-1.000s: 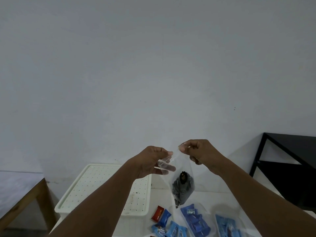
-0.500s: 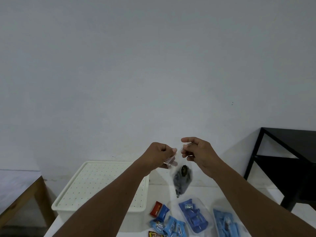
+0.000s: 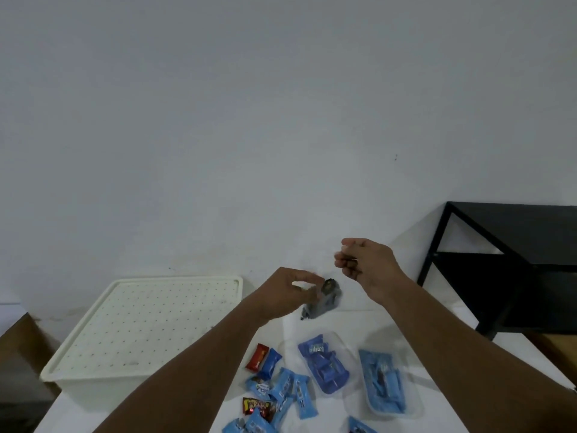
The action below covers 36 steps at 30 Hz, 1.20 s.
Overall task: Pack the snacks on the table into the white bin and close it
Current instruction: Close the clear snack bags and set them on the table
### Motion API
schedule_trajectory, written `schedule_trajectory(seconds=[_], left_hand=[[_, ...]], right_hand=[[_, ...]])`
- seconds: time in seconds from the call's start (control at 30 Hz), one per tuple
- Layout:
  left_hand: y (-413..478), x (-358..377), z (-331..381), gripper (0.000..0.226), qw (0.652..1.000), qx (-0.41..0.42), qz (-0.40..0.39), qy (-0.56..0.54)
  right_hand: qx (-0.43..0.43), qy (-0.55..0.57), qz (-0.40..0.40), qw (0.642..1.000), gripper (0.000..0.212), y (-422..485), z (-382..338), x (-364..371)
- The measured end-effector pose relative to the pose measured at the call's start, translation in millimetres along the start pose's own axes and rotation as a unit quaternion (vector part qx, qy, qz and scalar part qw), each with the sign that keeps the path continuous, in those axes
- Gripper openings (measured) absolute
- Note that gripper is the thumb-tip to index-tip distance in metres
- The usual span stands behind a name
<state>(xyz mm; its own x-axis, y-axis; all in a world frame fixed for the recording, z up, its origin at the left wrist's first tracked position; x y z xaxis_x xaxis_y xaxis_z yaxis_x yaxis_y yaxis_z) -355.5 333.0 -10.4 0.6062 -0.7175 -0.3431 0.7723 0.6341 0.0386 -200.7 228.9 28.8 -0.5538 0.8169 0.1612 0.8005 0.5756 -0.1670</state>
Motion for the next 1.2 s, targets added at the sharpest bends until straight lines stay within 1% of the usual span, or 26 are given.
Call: schedule_trajectory(seconds=[0.07,0.13,0.2,0.27,0.37,0.47,0.63,0.9,1.0,1.1,1.2], left_hand=[[11.3,10.6,-4.5,0.025,0.999,0.006,0.039,0.018],[25.0,19.9,-10.8,0.019,0.997,-0.005,0.07,-0.012],[35.2,25.7,-14.9,0.014,0.996,-0.012,0.084,-0.037],[50.3,36.5,-19.1,0.011,0.995,-0.023,0.085,-0.043],[77.7,55.2,-28.5,0.011,0.995,-0.044,0.078,-0.035],[107.7,77.5,-40.9,0.015,0.994,-0.068,0.081,-0.026],[164.2,123.5,-79.9,0.016,0.991,-0.101,0.088,0.006],[222.2,182.3,-138.6,0.022,0.981,-0.157,0.097,0.058],[235.8,192.6,-154.4,0.03,0.979,-0.172,0.087,0.072],[242.5,195.8,-167.0,0.035,0.975,-0.199,0.081,0.064],[241.8,193.7,-170.8,0.037,0.973,-0.205,0.081,0.067]], right_hand=[[0.005,-0.019,-0.012,1.0,0.016,5.6,3.2,-7.0],[-0.019,-0.071,0.006,0.997,0.019,18.8,5.7,-23.5],[-0.061,-0.133,0.045,0.988,0.023,31.5,8.1,-41.3],[-0.074,-0.156,0.045,0.984,0.018,48.8,14.4,-59.7],[-0.031,-0.173,-0.024,0.984,0.011,76.3,31.8,-78.9],[-0.004,-0.206,-0.058,0.977,0.013,111.2,49.5,-97.2],[0.005,-0.254,-0.063,0.965,0.021,176.7,81.2,-126.9],[0.052,-0.296,-0.053,0.952,0.017,259.9,151.6,-159.8],[0.07,-0.301,-0.056,0.949,0.017,279.6,176.0,-163.7],[0.089,-0.31,-0.055,0.945,0.028,292.5,193.0,-165.7],[0.094,-0.334,-0.047,0.937,0.035,295.8,198.2,-168.5]])
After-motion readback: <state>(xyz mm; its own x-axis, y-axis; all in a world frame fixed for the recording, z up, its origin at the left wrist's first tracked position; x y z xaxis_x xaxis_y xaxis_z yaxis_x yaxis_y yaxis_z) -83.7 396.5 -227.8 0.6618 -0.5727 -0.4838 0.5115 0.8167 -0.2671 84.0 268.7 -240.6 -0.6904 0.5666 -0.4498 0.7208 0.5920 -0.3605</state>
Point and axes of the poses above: each hand's wrist, its own y-axis towards the middle knuckle, its own x-axis out of the palm, z = x × y, the point moved 3 cm from there along y, towards the middle knuckle, and after that the axes turned 9 degrees about z, right-handed, at the moved point
